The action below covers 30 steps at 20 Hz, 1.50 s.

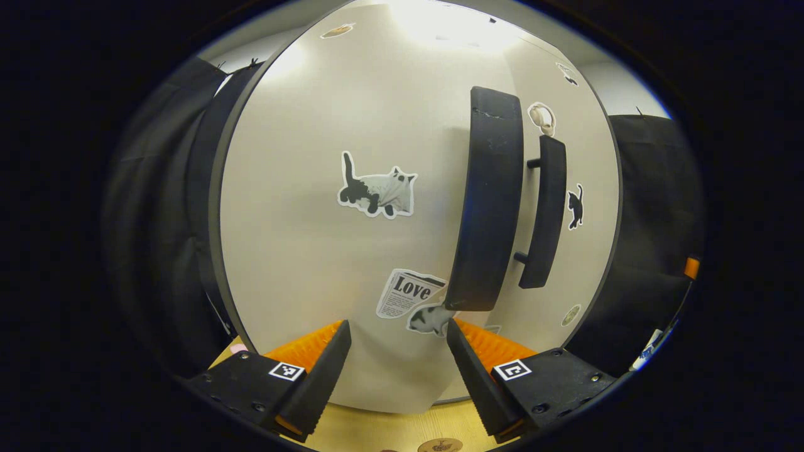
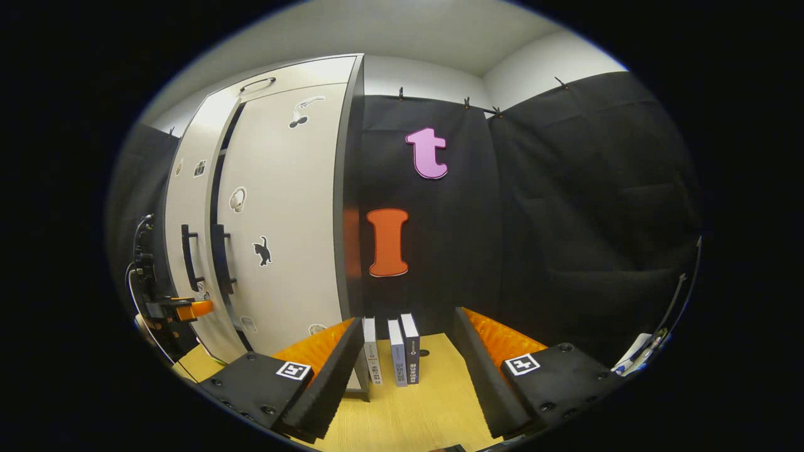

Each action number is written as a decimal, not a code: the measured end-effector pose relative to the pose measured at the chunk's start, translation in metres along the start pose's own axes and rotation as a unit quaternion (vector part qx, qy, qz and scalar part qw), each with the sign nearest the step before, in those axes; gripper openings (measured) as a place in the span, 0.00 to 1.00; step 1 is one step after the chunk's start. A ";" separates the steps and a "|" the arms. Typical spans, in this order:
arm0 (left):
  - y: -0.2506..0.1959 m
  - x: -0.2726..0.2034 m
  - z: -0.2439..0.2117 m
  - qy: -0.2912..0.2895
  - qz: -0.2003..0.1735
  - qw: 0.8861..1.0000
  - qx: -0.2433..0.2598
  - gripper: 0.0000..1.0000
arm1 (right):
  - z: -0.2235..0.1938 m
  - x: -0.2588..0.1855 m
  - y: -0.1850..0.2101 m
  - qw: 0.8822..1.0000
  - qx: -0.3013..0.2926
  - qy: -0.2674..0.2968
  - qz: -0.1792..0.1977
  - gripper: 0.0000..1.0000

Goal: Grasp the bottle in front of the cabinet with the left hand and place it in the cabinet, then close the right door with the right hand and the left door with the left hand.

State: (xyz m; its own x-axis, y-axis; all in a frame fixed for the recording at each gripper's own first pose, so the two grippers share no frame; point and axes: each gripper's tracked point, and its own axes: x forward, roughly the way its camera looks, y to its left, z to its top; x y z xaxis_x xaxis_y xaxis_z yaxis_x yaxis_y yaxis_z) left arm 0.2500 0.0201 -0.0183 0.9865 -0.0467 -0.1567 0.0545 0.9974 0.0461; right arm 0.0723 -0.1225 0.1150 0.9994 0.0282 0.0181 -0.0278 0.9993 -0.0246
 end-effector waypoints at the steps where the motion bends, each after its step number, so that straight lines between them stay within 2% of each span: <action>1: -0.001 0.001 -0.002 0.004 -0.002 1.000 0.000 0.94 | -0.001 0.001 -0.001 1.000 0.001 0.002 0.000 0.96; 6: -0.004 0.006 -0.006 0.019 0.004 1.000 0.002 0.94 | 0.000 0.009 -0.002 1.000 0.000 0.008 0.009 0.96; 11: 0.000 -0.019 0.006 0.013 -0.001 1.000 0.013 0.94 | 0.009 0.013 0.009 1.000 -0.008 0.008 0.029 0.96; 16: 0.018 -0.065 0.032 -0.003 0.008 1.000 0.011 0.94 | 0.021 0.007 0.022 0.999 -0.017 0.003 0.050 0.96; 22: 0.041 -0.134 0.088 -0.058 0.031 0.998 0.013 0.94 | 0.044 -0.007 0.034 0.997 -0.030 -0.013 0.063 0.96; 26: 0.042 -0.172 0.117 -0.087 0.036 0.995 0.016 0.92 | 0.057 -0.020 0.043 0.996 -0.032 -0.019 0.080 0.96; 27: 0.041 -0.182 0.122 -0.093 0.035 0.995 0.016 0.94 | 0.059 -0.023 0.044 0.996 -0.034 -0.021 0.082 0.96; 28: 0.038 -0.191 0.126 -0.098 0.032 0.995 0.016 0.92 | 0.063 -0.027 0.044 0.996 -0.035 -0.024 0.083 0.96; 30: 0.037 -0.208 0.137 -0.108 0.029 0.993 0.024 0.94 | 0.068 -0.032 0.044 0.995 -0.041 -0.031 0.085 0.96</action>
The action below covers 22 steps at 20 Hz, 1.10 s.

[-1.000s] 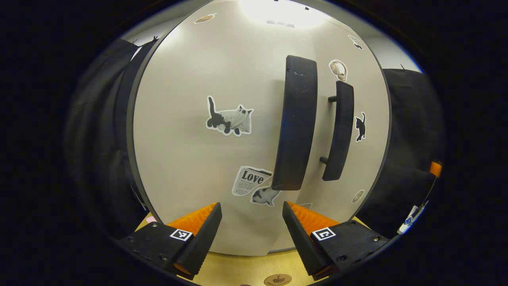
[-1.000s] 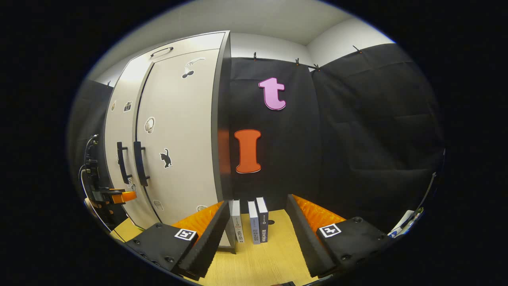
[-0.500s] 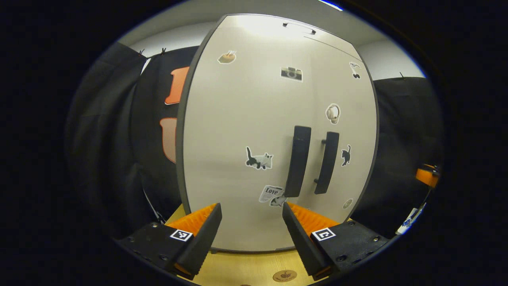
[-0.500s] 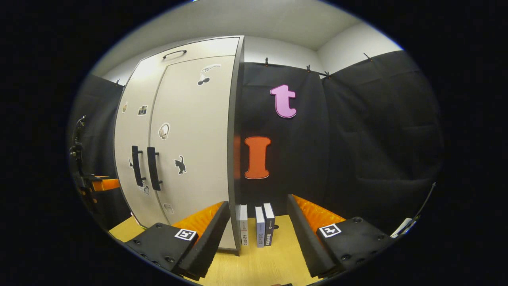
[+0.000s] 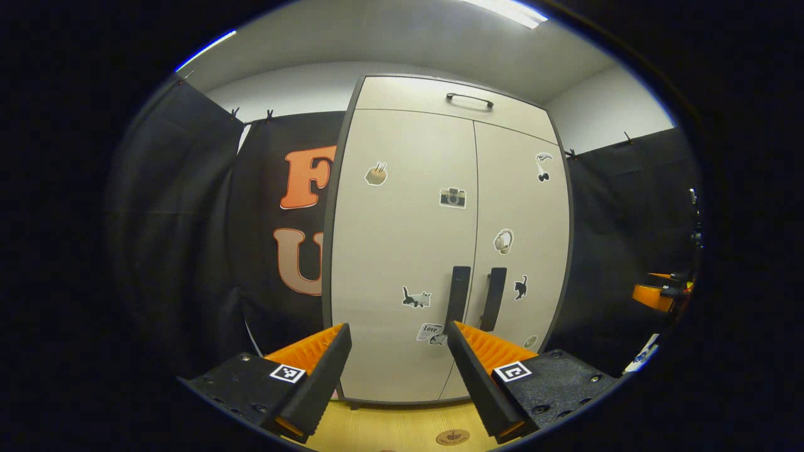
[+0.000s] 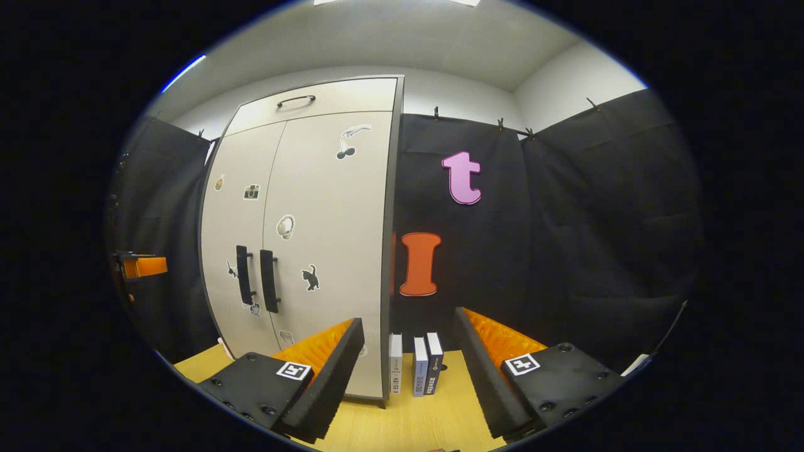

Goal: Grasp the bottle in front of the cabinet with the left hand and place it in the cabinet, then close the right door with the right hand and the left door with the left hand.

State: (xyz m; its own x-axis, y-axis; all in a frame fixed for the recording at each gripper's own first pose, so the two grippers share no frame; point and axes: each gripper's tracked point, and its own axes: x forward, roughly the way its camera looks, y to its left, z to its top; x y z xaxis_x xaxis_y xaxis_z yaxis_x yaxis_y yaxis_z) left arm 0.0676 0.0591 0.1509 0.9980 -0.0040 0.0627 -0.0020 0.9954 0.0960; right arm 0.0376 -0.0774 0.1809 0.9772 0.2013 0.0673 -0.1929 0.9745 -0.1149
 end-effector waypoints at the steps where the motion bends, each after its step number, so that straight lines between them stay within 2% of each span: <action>1: -0.002 -0.006 0.006 -0.004 -0.001 1.000 0.005 0.94 | 0.001 -0.002 0.000 1.000 -0.004 -0.002 0.000 0.96; 3: -0.003 -0.015 0.017 -0.013 0.000 1.000 0.008 0.96 | 0.005 -0.005 0.001 1.000 -0.007 -0.005 0.003 0.96; 4: -0.004 -0.018 0.022 -0.019 -0.001 1.000 0.007 0.92 | 0.005 -0.007 0.001 1.000 -0.007 -0.006 0.004 0.96; 5: -0.006 -0.022 0.026 -0.024 -0.003 1.000 0.005 0.96 | 0.005 -0.007 0.002 1.000 -0.007 -0.006 0.006 0.95; 9: -0.013 -0.024 0.031 -0.030 -0.009 0.999 0.007 0.94 | 0.008 -0.010 0.000 1.000 -0.005 -0.006 0.009 0.95; 10: -0.013 -0.023 0.030 -0.028 -0.010 1.000 0.006 0.94 | 0.009 -0.011 -0.002 1.000 -0.005 -0.006 0.009 0.89; 11: -0.014 -0.023 0.030 -0.027 -0.011 1.000 0.004 0.94 | 0.009 -0.011 -0.003 1.000 -0.005 -0.007 0.008 0.95; 13: -0.015 -0.022 0.028 -0.024 -0.013 1.000 -0.001 0.92 | 0.008 -0.012 -0.005 1.000 -0.005 -0.007 0.007 0.95; 14: -0.015 -0.021 0.028 -0.024 -0.014 1.000 -0.001 0.94 | 0.009 -0.012 -0.006 1.000 -0.004 -0.007 0.007 0.95; 15: -0.016 -0.021 0.029 -0.024 -0.016 1.000 0.000 0.94 | 0.009 -0.011 -0.006 1.000 -0.004 -0.007 0.006 0.89; 16: -0.016 -0.020 0.030 -0.025 -0.017 1.000 0.001 0.94 | 0.010 -0.012 -0.007 1.000 -0.003 -0.007 0.005 0.95; 20: -0.023 -0.014 0.033 -0.029 -0.023 0.999 0.005 0.92 | 0.011 -0.015 -0.011 1.000 -0.002 -0.009 0.000 0.95; 22: -0.024 -0.013 0.033 -0.030 -0.025 0.999 0.006 0.96 | 0.013 -0.014 -0.013 1.000 -0.002 -0.011 -0.002 0.95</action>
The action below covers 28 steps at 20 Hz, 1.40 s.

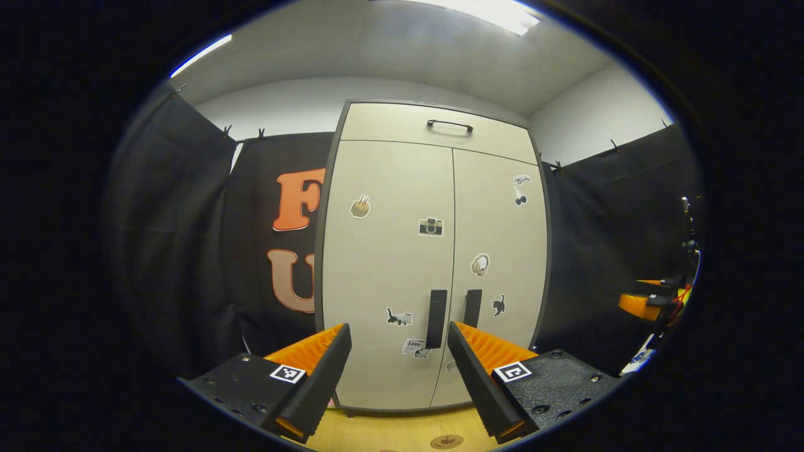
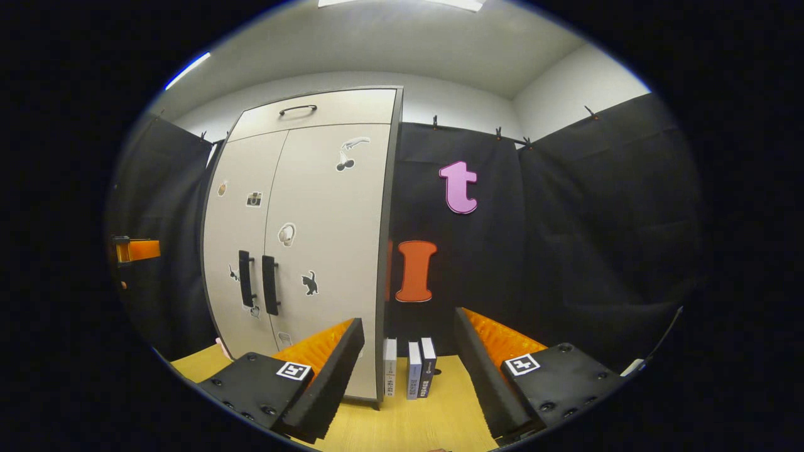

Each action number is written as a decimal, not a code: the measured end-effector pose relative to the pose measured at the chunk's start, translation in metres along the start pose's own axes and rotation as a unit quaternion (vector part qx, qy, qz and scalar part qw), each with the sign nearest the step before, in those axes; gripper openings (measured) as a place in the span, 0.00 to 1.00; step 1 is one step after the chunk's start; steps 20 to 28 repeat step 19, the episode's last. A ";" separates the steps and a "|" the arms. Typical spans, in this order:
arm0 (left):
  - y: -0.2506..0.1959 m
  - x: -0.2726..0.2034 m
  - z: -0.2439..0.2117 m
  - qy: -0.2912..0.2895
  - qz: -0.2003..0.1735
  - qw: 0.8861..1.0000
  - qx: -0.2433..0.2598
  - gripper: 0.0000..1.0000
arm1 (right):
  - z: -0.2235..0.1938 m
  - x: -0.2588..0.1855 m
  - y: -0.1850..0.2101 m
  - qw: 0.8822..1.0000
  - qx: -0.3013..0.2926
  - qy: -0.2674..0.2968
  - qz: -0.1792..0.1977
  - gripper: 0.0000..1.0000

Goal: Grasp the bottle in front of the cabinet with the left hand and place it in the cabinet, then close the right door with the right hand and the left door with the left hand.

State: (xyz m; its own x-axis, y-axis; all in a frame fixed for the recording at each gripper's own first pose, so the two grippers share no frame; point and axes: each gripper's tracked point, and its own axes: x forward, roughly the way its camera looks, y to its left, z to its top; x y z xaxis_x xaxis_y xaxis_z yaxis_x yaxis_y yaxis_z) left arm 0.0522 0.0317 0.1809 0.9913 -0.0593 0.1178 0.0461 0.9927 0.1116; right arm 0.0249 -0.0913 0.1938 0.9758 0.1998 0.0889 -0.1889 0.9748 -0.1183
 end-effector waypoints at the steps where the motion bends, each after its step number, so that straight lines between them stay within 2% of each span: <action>1: -0.002 -0.001 0.000 0.000 -0.001 1.000 -0.001 0.95 | 0.000 0.000 0.000 1.000 0.000 -0.001 -0.001 0.95; 4: -0.006 0.000 0.001 0.000 -0.006 1.000 -0.004 0.92 | 0.000 -0.002 -0.004 1.000 -0.001 -0.001 -0.004 0.95; 12: -0.011 0.000 0.002 0.001 -0.009 1.000 -0.005 0.96 | 0.000 -0.005 -0.008 1.000 -0.002 -0.004 -0.014 0.95; 28: -0.013 0.003 0.002 0.001 -0.009 1.000 -0.003 0.94 | -0.001 -0.006 -0.011 1.000 -0.002 -0.001 -0.020 0.95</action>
